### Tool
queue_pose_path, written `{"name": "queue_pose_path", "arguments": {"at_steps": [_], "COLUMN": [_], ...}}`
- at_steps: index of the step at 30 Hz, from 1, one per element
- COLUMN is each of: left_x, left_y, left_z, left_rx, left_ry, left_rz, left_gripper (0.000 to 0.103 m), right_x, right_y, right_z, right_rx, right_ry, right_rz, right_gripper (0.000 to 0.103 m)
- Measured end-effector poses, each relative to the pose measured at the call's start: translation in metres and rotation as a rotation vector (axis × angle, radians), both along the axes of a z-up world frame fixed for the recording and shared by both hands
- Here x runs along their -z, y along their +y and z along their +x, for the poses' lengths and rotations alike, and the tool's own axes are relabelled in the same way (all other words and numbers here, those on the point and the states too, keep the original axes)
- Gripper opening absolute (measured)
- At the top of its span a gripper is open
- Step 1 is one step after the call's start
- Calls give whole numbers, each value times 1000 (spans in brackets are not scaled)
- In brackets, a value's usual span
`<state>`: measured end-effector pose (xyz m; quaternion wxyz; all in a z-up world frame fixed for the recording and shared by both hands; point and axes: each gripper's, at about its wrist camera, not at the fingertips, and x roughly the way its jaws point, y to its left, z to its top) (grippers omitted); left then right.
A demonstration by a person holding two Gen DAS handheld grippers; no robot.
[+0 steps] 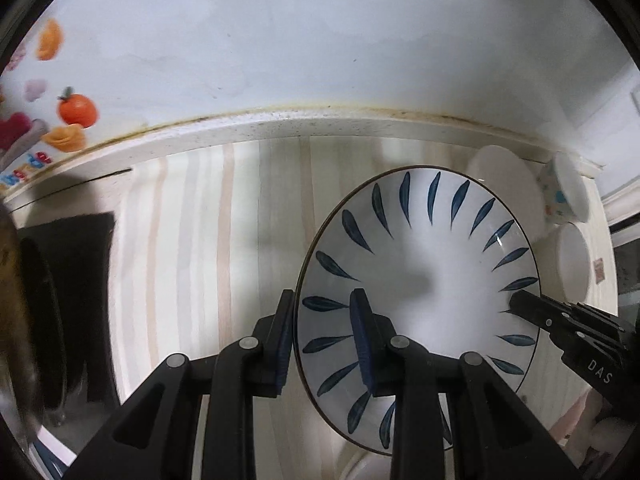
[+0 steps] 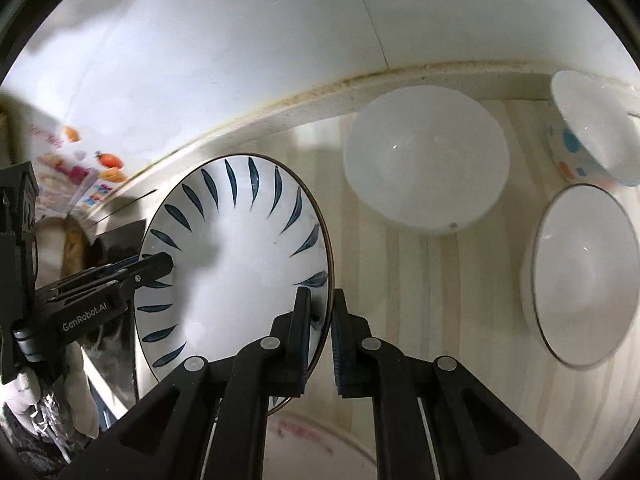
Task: Organize plates and bowls
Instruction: 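Grip the blue-striped plate rim with both tools, then carry the blue-striped plate onto the pink-flower plate and open both tools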
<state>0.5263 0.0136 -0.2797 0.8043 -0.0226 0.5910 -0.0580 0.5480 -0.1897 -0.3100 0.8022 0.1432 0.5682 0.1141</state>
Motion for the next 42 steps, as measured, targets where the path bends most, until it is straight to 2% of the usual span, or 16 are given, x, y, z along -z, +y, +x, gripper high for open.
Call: {"name": "queue_pose_path", "arguments": {"at_steps": [4,6,13,17,26,32,42], "left_x": [-28,-33,-31,-16,37,52,68], "left_y": [-1,-8,-16,-18,-31,-40,-53], "left_z": [-33,-43,-99,-121,-142,-144,-141], "left_rx": [-13,-14,-18,-14,2,8,21], "left_ry": [-28,-34,-4,40,150,172,190], "left_rz": [-15,-15,-32,-36,-11,10,38], "left_gripper": [25,25,25,25,25,25,25], "right_x": [-22,-30,-44,-32,20,43,58], "right_y": [-2,-5,-15,-17,-26,-29,-34], "right_z": [-29,-46,-106,-137,-166,-174,-175], "right_rx": [-26,-39,-96,-111,-112,-113,-114], "right_ry": [-23,-34,-34,0,103,140,175], "right_rz": [12,14,2,6,9,-3,-17], "right_gripper": [11,11,11,11,11,11,11]}}
